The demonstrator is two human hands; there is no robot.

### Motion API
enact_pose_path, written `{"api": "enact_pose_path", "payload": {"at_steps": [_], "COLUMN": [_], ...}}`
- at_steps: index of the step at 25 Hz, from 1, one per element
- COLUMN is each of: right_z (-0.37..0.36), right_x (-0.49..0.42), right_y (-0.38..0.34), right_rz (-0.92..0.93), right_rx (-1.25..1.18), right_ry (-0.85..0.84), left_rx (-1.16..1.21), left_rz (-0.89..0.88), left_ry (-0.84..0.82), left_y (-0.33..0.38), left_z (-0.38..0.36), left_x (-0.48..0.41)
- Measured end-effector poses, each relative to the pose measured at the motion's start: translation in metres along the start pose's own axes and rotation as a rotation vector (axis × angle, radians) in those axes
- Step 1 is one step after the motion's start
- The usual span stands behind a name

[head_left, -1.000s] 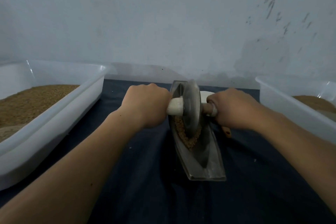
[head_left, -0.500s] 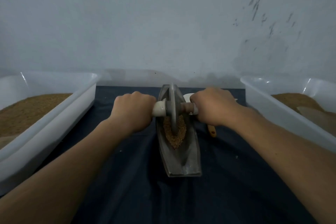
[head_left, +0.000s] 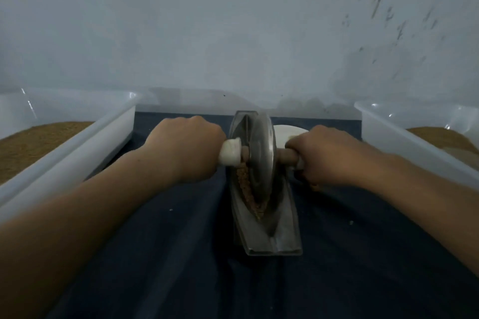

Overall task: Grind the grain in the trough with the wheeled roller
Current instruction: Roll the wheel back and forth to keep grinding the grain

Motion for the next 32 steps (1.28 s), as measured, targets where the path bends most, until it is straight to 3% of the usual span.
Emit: {"api": "enact_pose_path", "payload": {"at_steps": [8, 15, 20, 27, 32], "right_z": [-0.002, 0.016, 0.02, -0.006, -0.002], "right_x": [-0.071, 0.022, 0.048, -0.028, -0.036], "right_y": [0.016, 0.005, -0.004, -0.002, -0.003], "right_rz": [-0.005, 0.051, 0.016, -0.028, -0.008], "right_rx": [0.019, -0.322, -0.097, -0.161, -0.166], "right_ry": [0.137, -0.088, -0.098, -0.028, 0.028], "left_rx": [0.058, 0.024, -0.01, -0.001, -0.008], "left_rz": [0.069, -0.05, -0.182, -0.094, -0.039], "left_ry": [0.054, 0.076, 0.031, 0.023, 0.045], "left_y": [-0.016, 0.008, 0.014, 0.008, 0.009], "left_z": [-0.026, 0.013, 0.034, -0.003, -0.001], "left_x": [-0.052, 0.022, 0.038, -0.031, -0.042]}}
Point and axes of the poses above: each hand's wrist, its own x-axis away from the middle knuckle, its own z-axis out of the back of the hand, y = z × x, the point moved 8 cm from there along -x, towards the middle knuckle, and after that the axes turned 1 degree about -z, right-handed, at the moved point
